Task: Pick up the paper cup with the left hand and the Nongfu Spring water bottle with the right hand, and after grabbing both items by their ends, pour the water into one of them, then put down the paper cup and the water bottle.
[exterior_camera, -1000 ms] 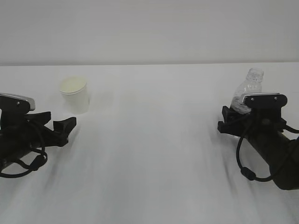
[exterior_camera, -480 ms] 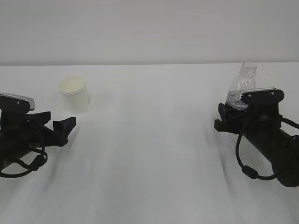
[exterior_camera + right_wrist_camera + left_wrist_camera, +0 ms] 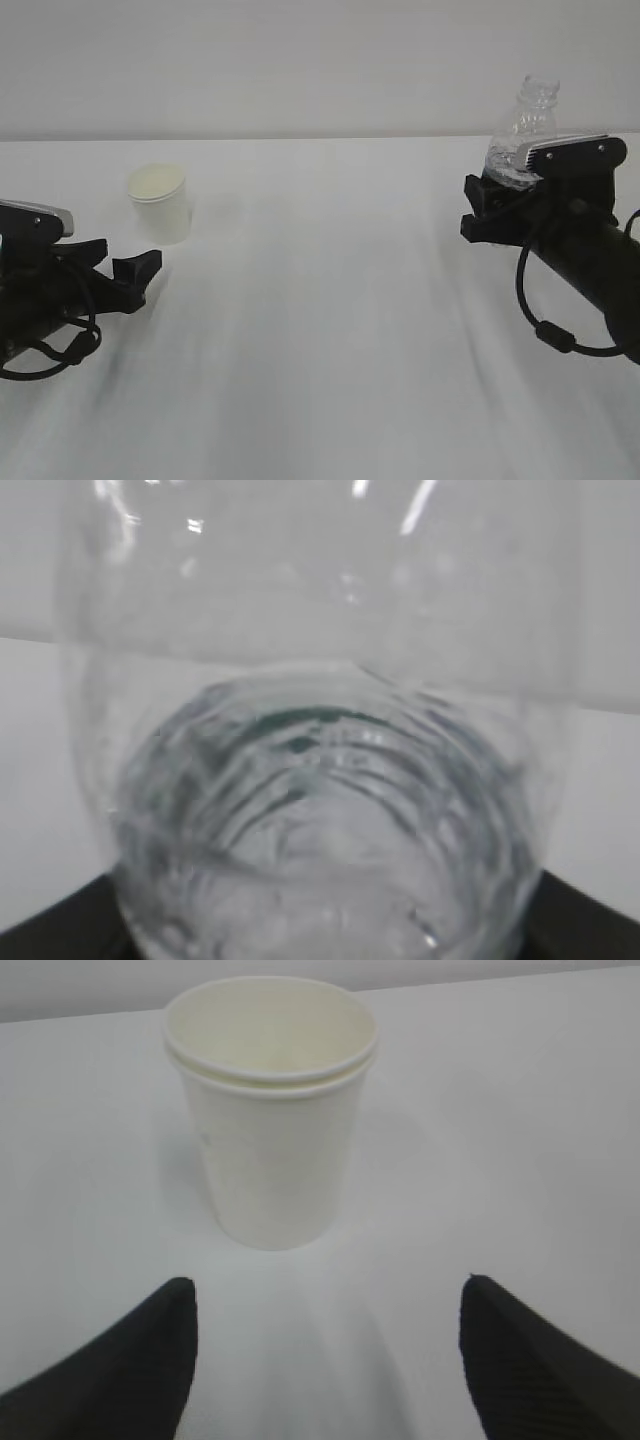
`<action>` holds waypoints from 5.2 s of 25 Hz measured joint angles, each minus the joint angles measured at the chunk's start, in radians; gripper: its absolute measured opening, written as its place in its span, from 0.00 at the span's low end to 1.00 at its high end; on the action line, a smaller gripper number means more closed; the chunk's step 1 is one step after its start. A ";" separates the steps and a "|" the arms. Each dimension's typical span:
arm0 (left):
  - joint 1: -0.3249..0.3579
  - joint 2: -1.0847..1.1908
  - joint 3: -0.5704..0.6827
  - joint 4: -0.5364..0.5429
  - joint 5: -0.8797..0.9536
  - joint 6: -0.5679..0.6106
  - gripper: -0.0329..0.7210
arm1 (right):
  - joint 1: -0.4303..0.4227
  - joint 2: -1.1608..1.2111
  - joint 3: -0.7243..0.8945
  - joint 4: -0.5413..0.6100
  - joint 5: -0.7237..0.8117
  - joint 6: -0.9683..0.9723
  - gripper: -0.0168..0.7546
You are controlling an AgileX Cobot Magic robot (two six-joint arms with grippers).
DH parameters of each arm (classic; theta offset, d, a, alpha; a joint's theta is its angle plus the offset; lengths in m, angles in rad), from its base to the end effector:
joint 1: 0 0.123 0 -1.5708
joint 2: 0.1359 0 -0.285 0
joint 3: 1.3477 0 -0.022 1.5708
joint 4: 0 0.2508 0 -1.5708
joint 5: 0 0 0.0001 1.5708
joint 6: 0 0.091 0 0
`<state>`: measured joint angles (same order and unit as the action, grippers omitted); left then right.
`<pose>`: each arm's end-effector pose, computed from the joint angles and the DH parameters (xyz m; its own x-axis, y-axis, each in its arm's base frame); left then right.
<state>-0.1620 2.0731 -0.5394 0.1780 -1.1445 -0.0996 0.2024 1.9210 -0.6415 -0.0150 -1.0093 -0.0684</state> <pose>0.3019 -0.0642 0.0784 -0.3070 0.0248 -0.9514 0.3031 0.9502 -0.0730 0.3286 0.0686 0.1334 -0.1615 -0.1110 -0.9806 -0.2262 0.9714 -0.0727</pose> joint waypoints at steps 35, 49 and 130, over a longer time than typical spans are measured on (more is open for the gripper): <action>0.000 0.082 -0.150 -0.030 0.006 -0.045 0.82 | 0.000 -0.306 0.008 -0.109 0.303 0.006 0.60; 0.000 0.183 -0.295 -0.028 0.062 -0.068 0.82 | 0.000 -0.306 0.008 -0.110 0.303 0.010 0.60; -0.014 -0.067 -0.368 0.863 0.125 -0.561 0.68 | 0.000 -0.306 0.008 -0.183 0.374 0.016 0.60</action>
<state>-0.1763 2.0061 -0.9074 1.0405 -1.0191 -0.6606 0.2024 1.6153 -0.6336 -0.1978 -0.6351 -0.0524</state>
